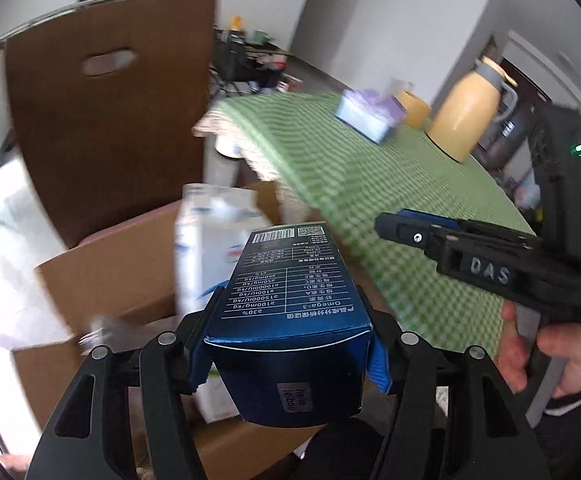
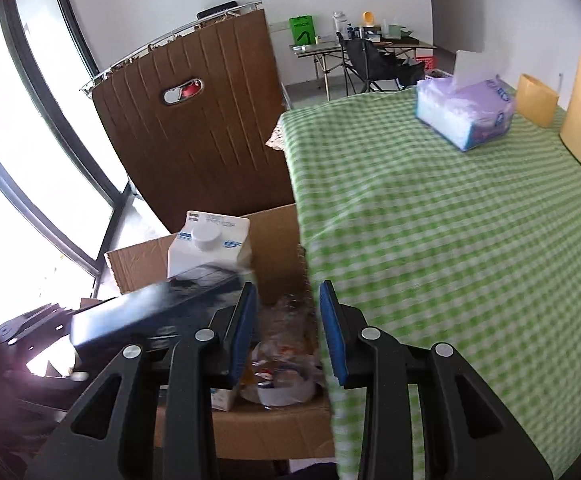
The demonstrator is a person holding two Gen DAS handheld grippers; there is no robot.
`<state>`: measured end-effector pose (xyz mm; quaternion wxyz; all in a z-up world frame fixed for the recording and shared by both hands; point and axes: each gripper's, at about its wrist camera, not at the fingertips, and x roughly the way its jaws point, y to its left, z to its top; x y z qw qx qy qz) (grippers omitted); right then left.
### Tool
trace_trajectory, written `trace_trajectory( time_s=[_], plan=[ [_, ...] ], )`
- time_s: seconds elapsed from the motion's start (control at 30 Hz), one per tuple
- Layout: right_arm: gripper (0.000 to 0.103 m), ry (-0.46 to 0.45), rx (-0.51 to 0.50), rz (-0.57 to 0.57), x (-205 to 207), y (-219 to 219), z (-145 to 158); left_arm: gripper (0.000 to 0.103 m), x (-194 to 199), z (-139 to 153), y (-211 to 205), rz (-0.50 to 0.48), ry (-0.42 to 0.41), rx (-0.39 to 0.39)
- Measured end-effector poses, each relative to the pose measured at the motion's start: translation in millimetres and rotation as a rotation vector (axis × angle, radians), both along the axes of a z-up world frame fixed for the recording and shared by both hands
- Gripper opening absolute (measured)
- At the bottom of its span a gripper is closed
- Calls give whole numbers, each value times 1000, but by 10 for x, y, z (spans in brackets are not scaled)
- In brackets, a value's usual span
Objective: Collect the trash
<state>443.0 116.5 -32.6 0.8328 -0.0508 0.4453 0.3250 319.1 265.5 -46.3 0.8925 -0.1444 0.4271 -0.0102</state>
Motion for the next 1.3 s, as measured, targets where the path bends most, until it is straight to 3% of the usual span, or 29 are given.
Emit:
trace_trajectory(
  time_s=[0.2, 0.27, 0.3, 0.4, 0.5, 0.77, 1.0, 1.1, 1.23, 1.3],
  plan=[
    [33, 27, -5, 9, 29, -36, -82, 62, 559, -436, -189, 14, 149, 70],
    [38, 37, -12, 21, 0, -16, -98, 64, 669, -632, -128, 39, 219, 20],
    [45, 41, -16, 28, 7, 6, -118, 68, 672, -650, -113, 52, 199, 3],
    [49, 52, -12, 47, 10, 63, -159, 81, 538, -609, -69, 73, 116, -6],
    [49, 75, 13, 64, 27, 120, -194, 82, 325, -533, -9, 101, 36, -5],
    [49, 90, 24, 115, -34, 334, -198, 82, -268, -224, 312, 176, -29, 12],
    [52, 78, -1, 164, -219, 452, -129, 82, -843, 205, 696, 352, -106, 91],
    [52, 67, -19, 190, -358, 514, -139, 87, -1133, 354, 822, 454, -125, 160],
    [52, 53, -30, 205, -525, 538, -162, 88, -1449, 465, 851, 499, -141, 190],
    [59, 50, -28, 203, -617, 517, -177, 92, -1594, 525, 796, 509, -169, 222]
  ],
)
